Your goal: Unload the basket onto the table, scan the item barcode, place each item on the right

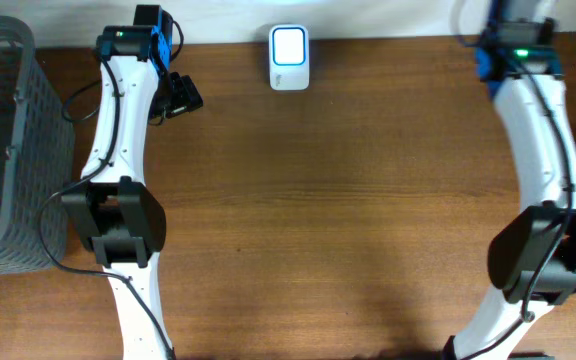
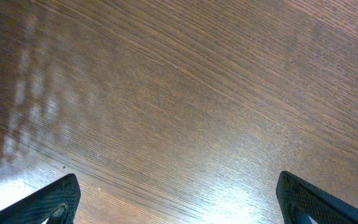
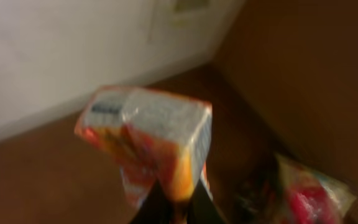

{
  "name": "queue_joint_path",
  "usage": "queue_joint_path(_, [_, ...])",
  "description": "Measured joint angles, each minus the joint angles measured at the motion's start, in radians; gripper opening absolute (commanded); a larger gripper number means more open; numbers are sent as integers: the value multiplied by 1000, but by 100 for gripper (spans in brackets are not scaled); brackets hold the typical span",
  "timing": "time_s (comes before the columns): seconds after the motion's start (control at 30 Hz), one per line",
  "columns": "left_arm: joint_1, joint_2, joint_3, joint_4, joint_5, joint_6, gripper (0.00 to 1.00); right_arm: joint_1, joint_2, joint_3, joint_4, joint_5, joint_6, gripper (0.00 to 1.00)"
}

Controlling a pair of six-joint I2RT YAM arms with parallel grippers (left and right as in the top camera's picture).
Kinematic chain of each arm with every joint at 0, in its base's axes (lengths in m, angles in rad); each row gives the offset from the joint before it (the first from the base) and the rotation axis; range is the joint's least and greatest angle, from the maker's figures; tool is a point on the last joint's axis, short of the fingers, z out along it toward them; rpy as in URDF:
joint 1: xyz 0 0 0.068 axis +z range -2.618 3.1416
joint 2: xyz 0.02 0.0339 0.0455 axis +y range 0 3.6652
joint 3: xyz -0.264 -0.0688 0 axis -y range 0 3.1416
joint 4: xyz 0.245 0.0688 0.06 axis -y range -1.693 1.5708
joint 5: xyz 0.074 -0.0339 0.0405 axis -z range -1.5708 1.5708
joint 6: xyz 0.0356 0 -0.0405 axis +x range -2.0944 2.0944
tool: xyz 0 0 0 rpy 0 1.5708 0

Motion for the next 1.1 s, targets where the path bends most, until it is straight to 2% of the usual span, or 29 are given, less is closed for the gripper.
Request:
queue_joint_path(0.03, [0,0,0,2,0,0,99,-98,37,-28,-127,-44,55,4])
queue_joint_path(0.13, [0,0,0,0,0,0,99,-214,121,-76,-152,-184,83,4])
queue_joint_path(0.23, [0,0,0,0,0,0,99,-307,183,-116,-152,-235,108,4])
queue_joint_path(0.3, [0,0,0,0,0,0,99,-350,214,-127,-153,-246,117,90])
queue_joint_path(0.33, [0,0,0,0,0,0,99,-361,217,-127,-159,-250,124,99])
queue_joint_path(0.53, [0,0,0,0,0,0,99,-369,178,-127,-260,-230,132,99])
queue_joint_path(0.57, [0,0,0,0,0,0,99,-369,115,-129,-267,-230,132,99])
queue_joint_path(0.63, [0,0,0,3,0,0,99,-369,-164,-130,-314,-314,136,99])
queue_joint_path(0.77, [0,0,0,2,0,0,99,-369,-516,-146,-510,-522,139,99])
queue_joint_path(0.8, [0,0,0,2,0,0,99,-368,-563,-204,-522,-532,139,99])
queue_joint_path(0.83, [0,0,0,4,0,0,99,-369,-698,-380,-472,-568,139,99])
queue_joint_path(0.93, [0,0,0,-1,0,0,99,-368,-980,-658,-431,-716,140,99])
queue_joint_path(1.0, [0,0,0,0,-2,0,99,-369,-1164,-861,-557,-840,140,99])
queue_joint_path(1.1, [0,0,0,0,-3,0,99,-369,-1192,-944,-638,-886,139,99])
